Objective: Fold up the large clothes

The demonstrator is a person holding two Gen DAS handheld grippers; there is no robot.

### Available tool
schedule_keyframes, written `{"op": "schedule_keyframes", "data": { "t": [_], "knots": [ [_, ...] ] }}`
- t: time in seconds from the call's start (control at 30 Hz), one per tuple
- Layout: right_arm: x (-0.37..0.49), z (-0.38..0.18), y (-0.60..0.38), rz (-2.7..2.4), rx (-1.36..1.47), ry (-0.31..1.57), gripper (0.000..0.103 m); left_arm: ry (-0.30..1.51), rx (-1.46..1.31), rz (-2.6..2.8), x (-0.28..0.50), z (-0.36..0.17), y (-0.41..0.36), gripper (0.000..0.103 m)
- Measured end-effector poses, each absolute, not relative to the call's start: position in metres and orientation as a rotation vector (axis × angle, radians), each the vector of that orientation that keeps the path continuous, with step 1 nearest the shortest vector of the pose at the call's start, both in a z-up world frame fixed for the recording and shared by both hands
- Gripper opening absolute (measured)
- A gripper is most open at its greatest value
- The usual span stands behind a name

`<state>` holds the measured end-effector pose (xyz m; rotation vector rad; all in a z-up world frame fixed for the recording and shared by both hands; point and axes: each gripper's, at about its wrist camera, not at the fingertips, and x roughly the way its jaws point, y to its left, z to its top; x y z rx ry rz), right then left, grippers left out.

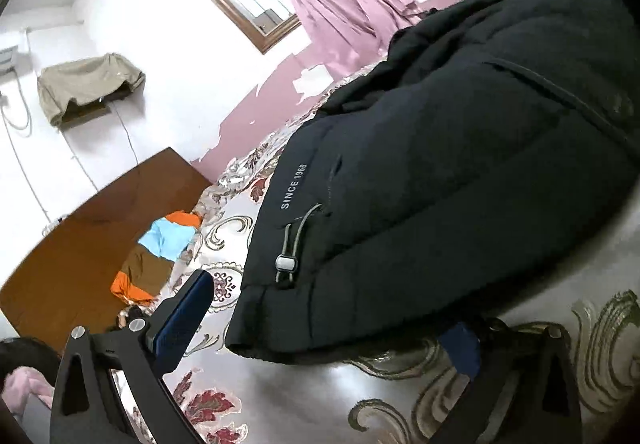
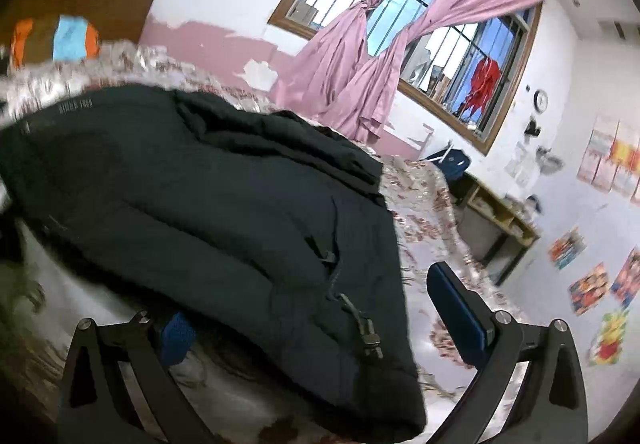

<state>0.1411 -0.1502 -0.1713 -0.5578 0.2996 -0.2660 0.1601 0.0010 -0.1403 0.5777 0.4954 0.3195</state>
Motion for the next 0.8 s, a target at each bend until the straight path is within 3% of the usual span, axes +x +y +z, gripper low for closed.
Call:
{"op": "schedule_keyframes", "data": {
  "t": [0.33,0.47,0.57,0.63,0.77,0.8],
  "knots": [
    [0.146,-0.179,-0.152,-0.279,-0.635,0.4,0.1,0.496,0.489,0.283,0.162,-0.13,0.013,0.103],
    [0.142,-0.177,-0.156,-0.233,-0.587,0.427,0.072,0.497,0.418,0.245,0.162,-0.126,0.024,0.097],
    [0.136,-0.181,-0.148,-0.206,-0.602,0.44,0.055,0.49,0.428,0.215,0.16,-0.127,0.023,0.075],
    [0.135,-0.181,-0.15,-0.211,-0.597,0.438,0.054,0.489,0.471,0.206,0.161,-0.131,0.019,0.052],
    [0.135,-0.178,-0.158,-0.217,-0.548,0.452,0.053,0.497,0.524,0.217,0.167,-0.138,0.013,0.035],
    [0.136,-0.179,-0.159,-0.216,-0.548,0.457,0.047,0.499,0.524,0.223,0.168,-0.138,0.014,0.026]
  ]
}}
